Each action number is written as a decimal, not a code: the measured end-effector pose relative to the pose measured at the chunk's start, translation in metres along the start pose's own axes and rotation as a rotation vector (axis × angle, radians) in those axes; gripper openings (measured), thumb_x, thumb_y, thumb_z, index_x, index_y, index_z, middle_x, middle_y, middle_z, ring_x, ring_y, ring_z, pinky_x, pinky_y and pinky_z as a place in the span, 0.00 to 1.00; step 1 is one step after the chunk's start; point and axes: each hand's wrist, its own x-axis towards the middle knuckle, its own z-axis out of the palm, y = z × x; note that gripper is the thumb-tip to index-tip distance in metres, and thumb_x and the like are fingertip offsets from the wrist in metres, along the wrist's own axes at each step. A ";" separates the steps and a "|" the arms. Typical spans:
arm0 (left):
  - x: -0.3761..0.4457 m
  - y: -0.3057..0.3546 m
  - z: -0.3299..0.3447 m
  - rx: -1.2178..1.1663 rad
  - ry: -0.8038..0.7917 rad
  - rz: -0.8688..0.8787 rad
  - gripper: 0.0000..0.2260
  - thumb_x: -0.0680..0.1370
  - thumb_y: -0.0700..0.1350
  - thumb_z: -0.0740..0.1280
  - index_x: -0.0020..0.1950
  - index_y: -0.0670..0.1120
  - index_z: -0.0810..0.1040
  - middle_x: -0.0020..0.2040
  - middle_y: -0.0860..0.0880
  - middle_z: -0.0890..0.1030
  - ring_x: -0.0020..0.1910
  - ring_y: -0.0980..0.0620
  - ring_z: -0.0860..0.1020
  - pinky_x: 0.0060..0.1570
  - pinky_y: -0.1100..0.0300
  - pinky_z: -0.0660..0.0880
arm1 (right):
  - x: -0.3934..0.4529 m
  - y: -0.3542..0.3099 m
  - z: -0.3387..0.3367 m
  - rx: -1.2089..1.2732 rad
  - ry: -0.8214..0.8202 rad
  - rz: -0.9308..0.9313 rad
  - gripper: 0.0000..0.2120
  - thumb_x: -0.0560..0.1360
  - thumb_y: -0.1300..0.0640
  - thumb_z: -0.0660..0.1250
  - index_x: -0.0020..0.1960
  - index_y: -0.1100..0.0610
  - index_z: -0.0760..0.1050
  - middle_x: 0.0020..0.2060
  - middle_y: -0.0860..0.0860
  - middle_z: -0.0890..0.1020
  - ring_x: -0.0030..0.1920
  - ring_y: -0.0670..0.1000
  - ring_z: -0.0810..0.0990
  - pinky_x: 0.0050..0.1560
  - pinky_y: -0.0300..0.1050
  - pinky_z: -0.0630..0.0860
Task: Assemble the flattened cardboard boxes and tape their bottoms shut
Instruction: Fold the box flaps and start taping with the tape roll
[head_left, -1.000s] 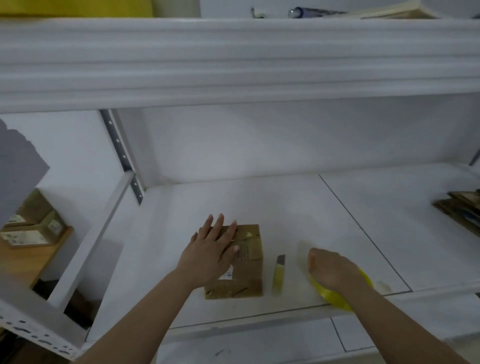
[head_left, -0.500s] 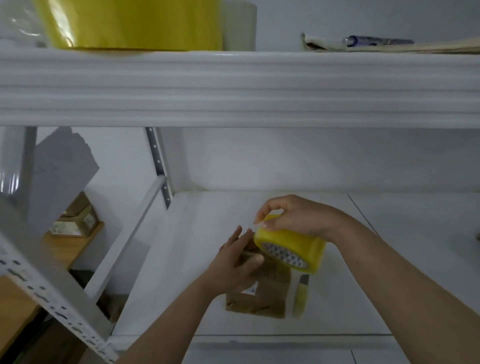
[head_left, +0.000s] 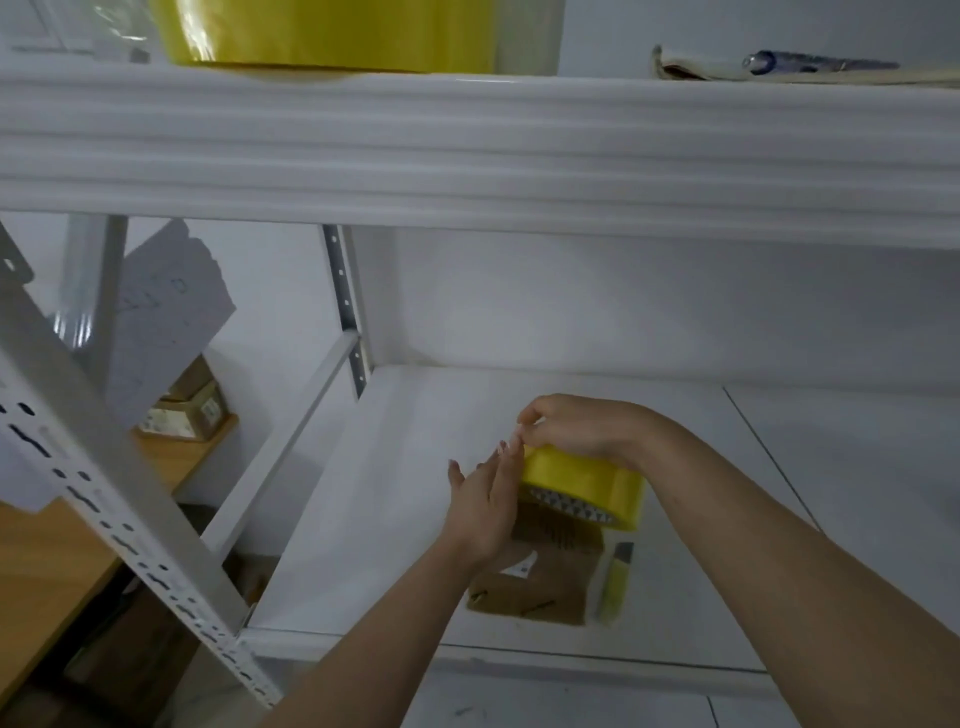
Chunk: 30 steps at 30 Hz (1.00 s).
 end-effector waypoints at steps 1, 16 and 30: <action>0.000 0.002 0.001 -0.058 0.026 0.009 0.30 0.81 0.61 0.41 0.55 0.45 0.78 0.44 0.48 0.80 0.60 0.45 0.76 0.73 0.43 0.51 | 0.000 0.003 -0.002 0.036 -0.004 0.003 0.20 0.81 0.49 0.60 0.70 0.56 0.70 0.68 0.52 0.72 0.66 0.53 0.70 0.67 0.49 0.67; 0.013 -0.015 -0.014 -0.072 0.132 -0.073 0.26 0.84 0.55 0.51 0.49 0.41 0.83 0.43 0.43 0.84 0.44 0.48 0.81 0.49 0.55 0.76 | -0.016 0.047 -0.024 0.240 0.024 -0.119 0.12 0.74 0.49 0.72 0.55 0.52 0.78 0.54 0.53 0.80 0.55 0.54 0.79 0.54 0.48 0.76; 0.009 -0.029 -0.023 -0.695 0.346 -0.136 0.20 0.85 0.51 0.52 0.57 0.41 0.80 0.55 0.43 0.83 0.58 0.51 0.80 0.56 0.53 0.78 | 0.011 0.025 -0.013 -0.035 0.090 -0.076 0.25 0.68 0.36 0.72 0.42 0.60 0.82 0.37 0.52 0.81 0.38 0.51 0.79 0.40 0.43 0.72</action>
